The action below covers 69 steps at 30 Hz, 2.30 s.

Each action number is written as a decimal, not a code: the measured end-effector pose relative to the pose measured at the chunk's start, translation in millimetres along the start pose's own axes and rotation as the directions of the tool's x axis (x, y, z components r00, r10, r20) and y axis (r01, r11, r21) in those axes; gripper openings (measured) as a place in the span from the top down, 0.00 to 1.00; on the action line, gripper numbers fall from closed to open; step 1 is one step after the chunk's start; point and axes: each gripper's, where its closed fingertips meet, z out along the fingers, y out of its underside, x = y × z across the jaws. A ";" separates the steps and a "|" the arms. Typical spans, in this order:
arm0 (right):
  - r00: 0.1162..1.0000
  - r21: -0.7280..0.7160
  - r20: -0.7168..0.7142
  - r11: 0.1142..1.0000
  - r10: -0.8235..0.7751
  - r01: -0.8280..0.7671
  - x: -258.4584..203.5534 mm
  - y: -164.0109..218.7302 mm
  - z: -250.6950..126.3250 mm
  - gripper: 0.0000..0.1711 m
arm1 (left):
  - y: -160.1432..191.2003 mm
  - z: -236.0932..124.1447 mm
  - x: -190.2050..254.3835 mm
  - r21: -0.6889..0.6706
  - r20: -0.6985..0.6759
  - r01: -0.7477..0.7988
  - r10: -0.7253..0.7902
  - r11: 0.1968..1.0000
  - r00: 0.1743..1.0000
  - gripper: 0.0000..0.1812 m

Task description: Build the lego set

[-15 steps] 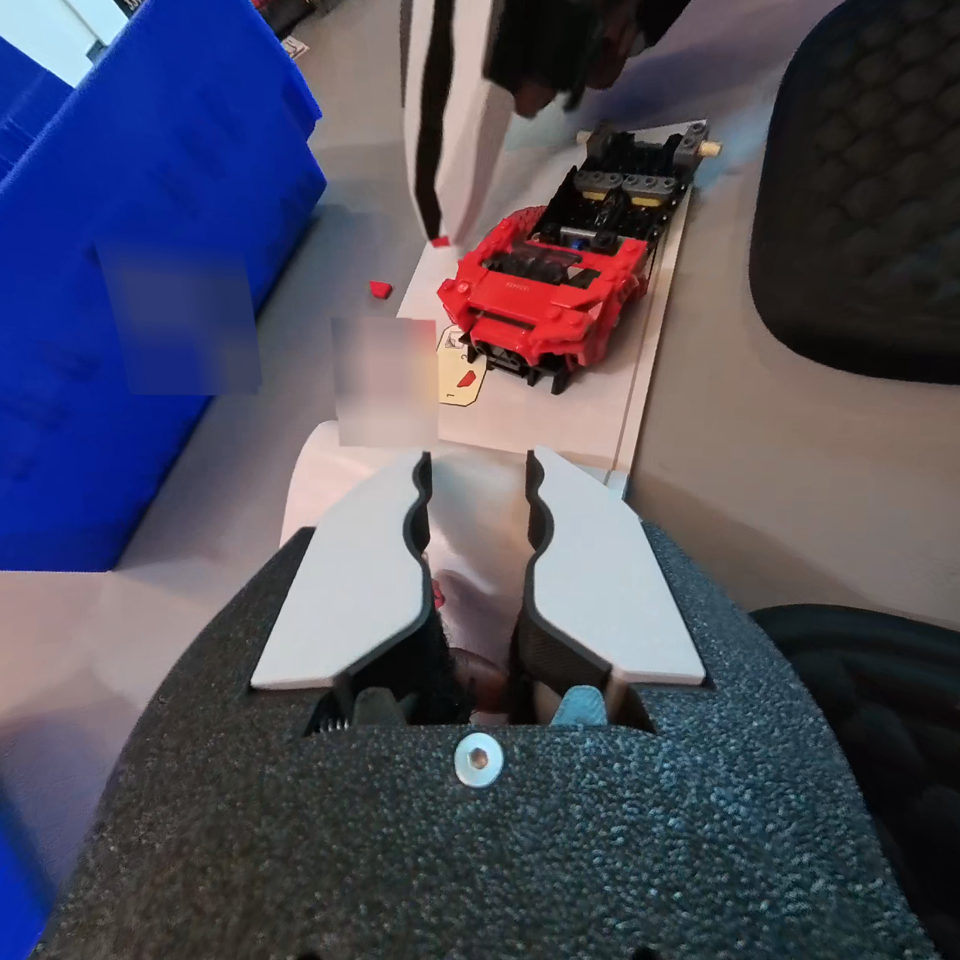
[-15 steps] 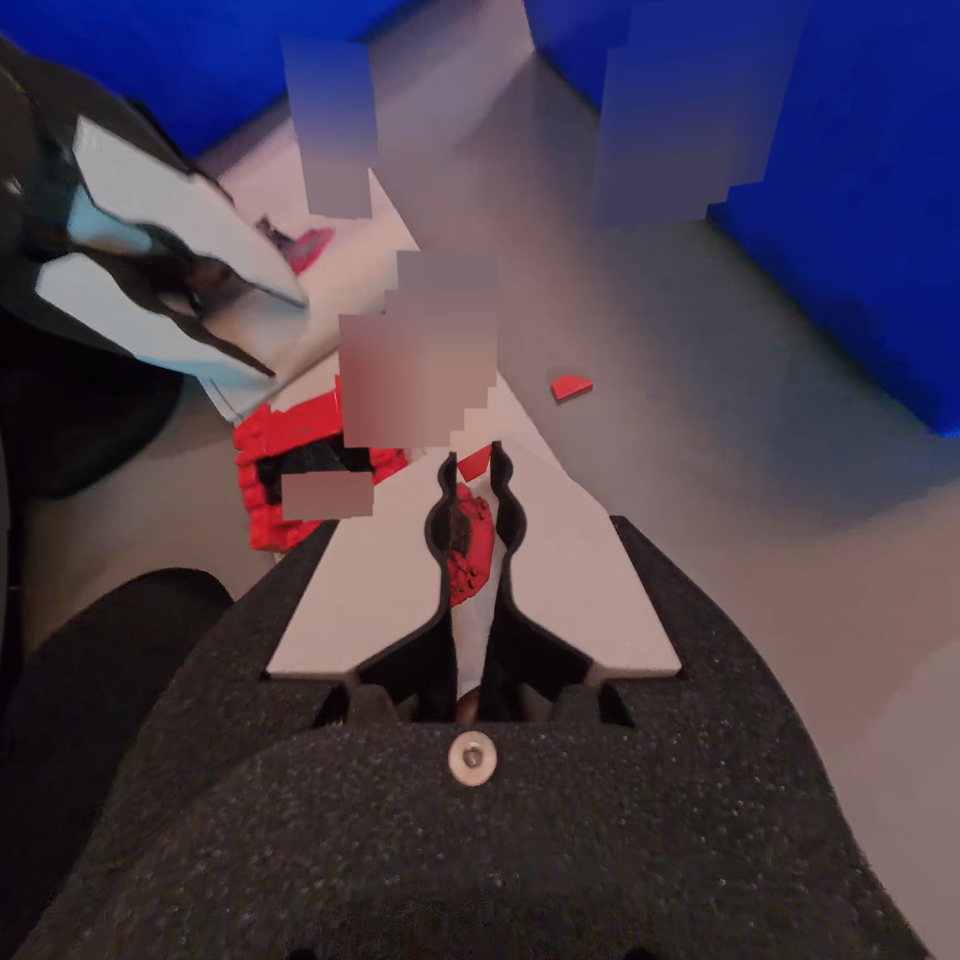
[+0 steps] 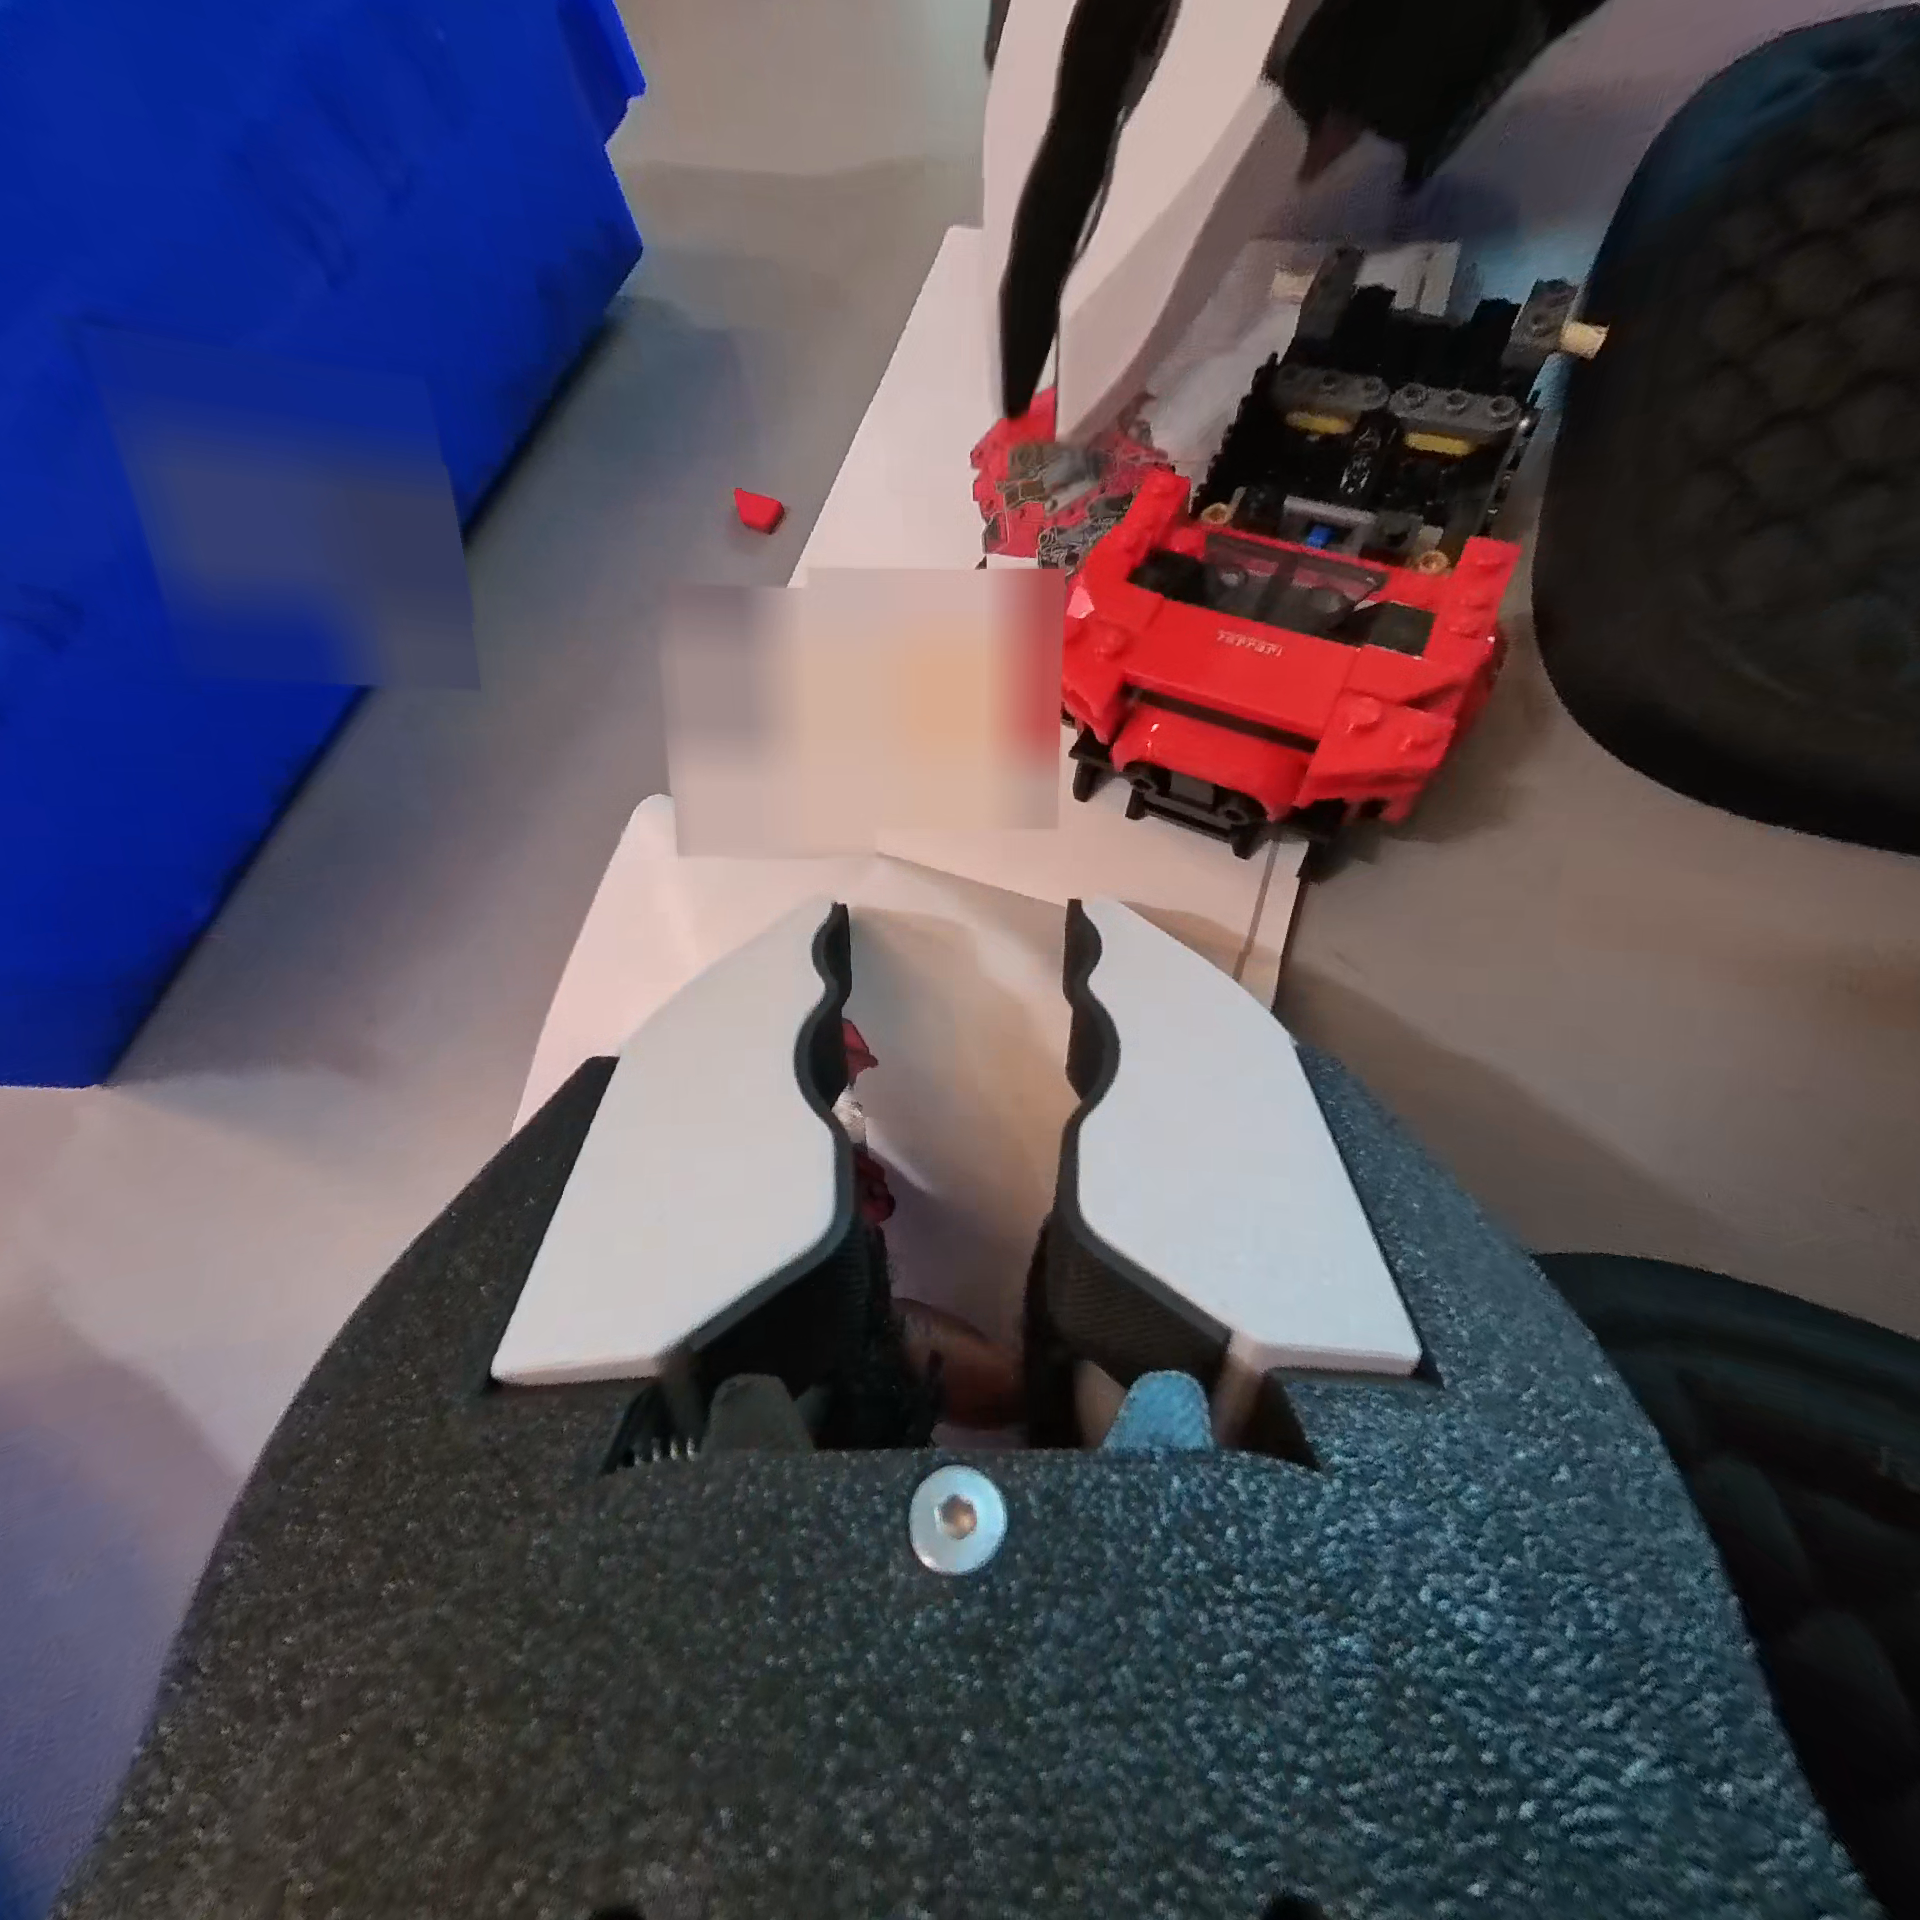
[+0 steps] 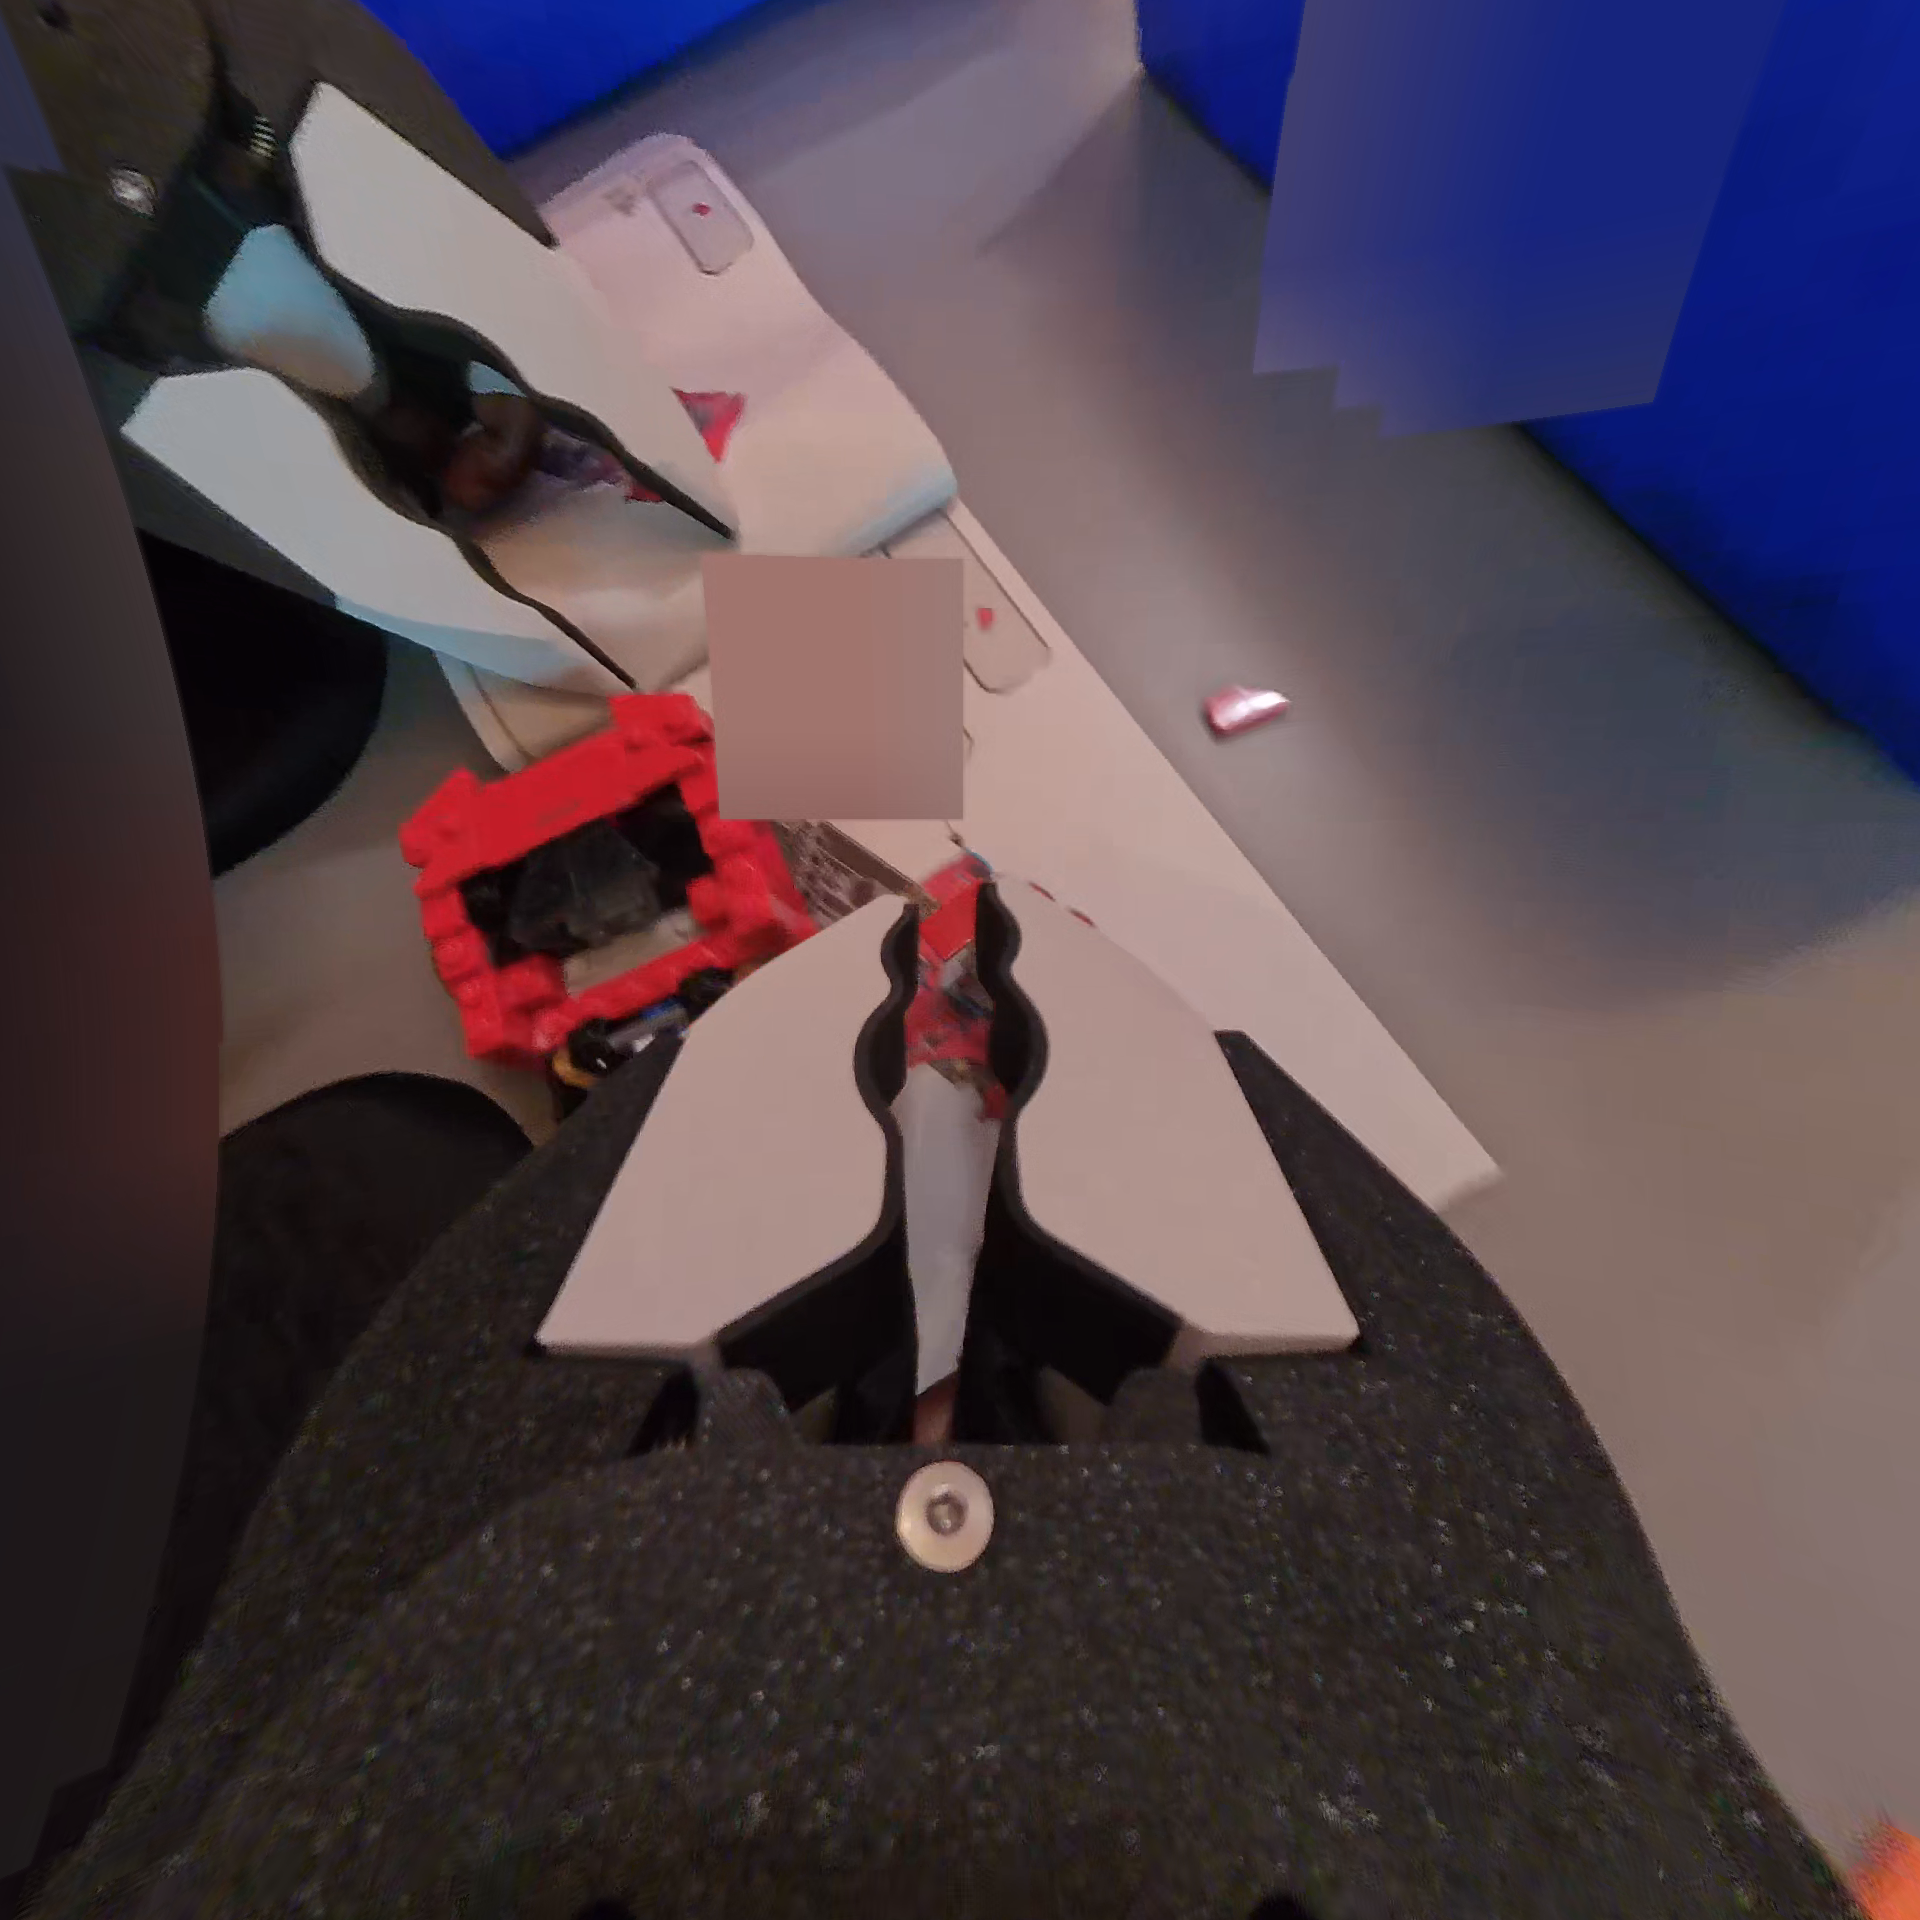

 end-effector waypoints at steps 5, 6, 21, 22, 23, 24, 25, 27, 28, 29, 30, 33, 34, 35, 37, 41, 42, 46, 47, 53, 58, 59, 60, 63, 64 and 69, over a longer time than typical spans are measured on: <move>0.994 -0.093 -0.105 0.995 -0.028 0.019 21.7 24.6 -18.9 0.94 | -0.2 1.1 -1.6 -0.004 0.001 0.011 -0.011 1.000 1.000 0.78; 0.991 -0.110 -0.121 0.993 -0.049 0.035 23.5 28.1 -17.7 0.94 | -0.5 1.7 -2.4 -0.004 0.004 0.010 -0.010 1.000 1.000 0.78; 0.982 0.088 -0.114 0.983 -0.148 0.158 16.7 1.5 -29.8 0.94 | -23.3 -11.2 -27.6 0.170 0.100 0.047 -0.065 0.984 0.993 0.79; 0.981 0.097 -0.098 0.980 -0.166 0.175 11.9 -0.3 -30.7 0.94 | -26.7 -15.0 -27.9 0.201 0.081 0.084 -0.102 0.976 0.991 0.79; 0.980 0.108 -0.085 0.976 -0.179 0.188 7.5 -2.2 -31.0 0.94 | -29.8 -18.3 -28.2 0.230 0.064 0.117 -0.135 0.966 0.989 0.79; 0.979 0.118 -0.065 0.973 -0.192 0.199 2.7 -3.9 -31.0 0.94 | -33.1 -21.0 -28.0 0.257 0.045 0.145 -0.162 0.955 0.986 0.79; 0.978 0.126 -0.041 0.970 -0.205 0.208 -2.6 -5.0 -30.9 0.94 | -36.0 -23.2 -26.8 0.279 0.024 0.168 -0.181 0.945 0.983 0.80; 0.975 0.130 -0.009 0.966 -0.222 0.222 -9.6 -6.2 -30.6 0.94 | -40.0 -27.4 -23.6 0.310 -0.016 0.196 -0.201 0.930 0.979 0.82; 0.973 0.124 -0.004 0.965 -0.231 0.230 -11.1 -5.9 -30.4 0.94 | -41.4 -28.6 -21.7 0.319 -0.031 0.203 -0.204 0.926 0.978 0.82; 0.970 0.115 0.005 0.964 -0.243 0.241 -12.8 -4.7 -30.0 0.94 | -42.2 -28.9 -19.5 0.323 -0.045 0.206 -0.202 0.924 0.978 0.82; 0.967 0.107 0.019 0.962 -0.256 0.252 -15.3 -3.6 -29.5 0.94 | -42.3 -28.7 -16.7 0.322 -0.060 0.203 -0.194 0.925 0.979 0.82; 0.957 0.107 0.061 0.956 -0.282 0.275 -23.0 -4.1 -28.0 0.94 | -41.2 -27.0 -9.6 0.307 -0.083 0.173 -0.155 0.936 0.984 0.83; 0.953 0.111 0.086 0.953 -0.292 0.282 -27.6 -4.8 -27.4 0.94 | -41.0 -26.5 -7.8 0.302 -0.085 0.160 -0.140 0.940 0.986 0.83; 0.946 0.116 0.106 0.949 -0.305 0.293 -31.6 -5.7 -26.9 0.94 | -40.9 -26.0 -5.8 0.298 -0.090 0.150 -0.128 0.943 0.988 0.83; 0.933 0.119 0.129 0.940 -0.335 0.321 -36.9 -7.7 -25.4 0.94 | -40.8 -25.6 -2.8 0.293 -0.095 0.137 -0.114 0.946 0.989 0.83; 0.911 0.117 0.156 0.923 -0.382 0.367 -39.7 -11.4 -23.9 0.94 | -43.4 -27.6 0.9 0.301 -0.119 0.148 -0.116 0.942 0.986 0.84; 0.908 0.122 0.162 0.921 -0.387 0.370 -40.0 -12.8 -23.9 0.94 | -43.6 -27.9 1.7 0.302 -0.125 0.150 -0.117 0.941 0.985 0.84; 0.906 0.148 0.181 0.922 -0.382 0.359 -41.0 -16.9 -22.1 0.94 | -41.1 -25.7 3.1 0.296 -0.118 0.129 -0.098 0.946 0.988 0.86; 0.906 0.146 0.188 0.922 -0.381 0.358 -40.9 -16.7 -20.4 0.94 | -41.0 -25.0 4.1 0.296 -0.116 0.115 -0.084 0.948 0.990 0.86; 0.871 0.071 0.252 0.905 -0.422 0.419 -44.7 -16.0 -10.0 0.94 | -44.1 -20.0 17.7 0.296 -0.145 0.047 -0.004 0.954 0.989 0.86; 0.882 0.130 0.314 0.936 -0.351 0.326 -51.1 -22.8 -14.0 0.94 | -49.8 -26.6 17.1 0.353 -0.100 -0.014 0.053 0.935 0.994 0.87; 0.888 0.136 0.332 0.948 -0.318 0.288 -52.2 -21.8 -14.9 0.94 | -51.9 -28.3 17.1 0.371 -0.089 -0.029 0.067 0.928 0.994 0.87; 0.893 0.138 0.350 0.958 -0.283 0.250 -53.3 -20.0 -15.8 0.94 | -53.9 -29.3 17.5 0.386 -0.079 -0.045 0.081 0.921 0.994 0.87; 0.894 0.135 0.412 0.982 -0.176 0.131 -58.0 -14.7 -19.3 0.94 | -58.4 -30.7 20.4 0.420 -0.052 -0.100 0.134 0.902 0.990 0.88; 0.893 0.135 0.430 0.988 -0.132 0.081 -58.6 -14.5 -20.1 0.94 | -60.1 -30.5 21.5 0.428 -0.041 -0.120 0.152 0.896 0.988 0.88; 0.861 0.187 0.508 0.970 0.041 -0.157 -56.3 -23.5 -26.9 0.94 | -63.4 -27.6 25.0 0.435 0.004 -0.195 0.215 0.879 0.977 0.88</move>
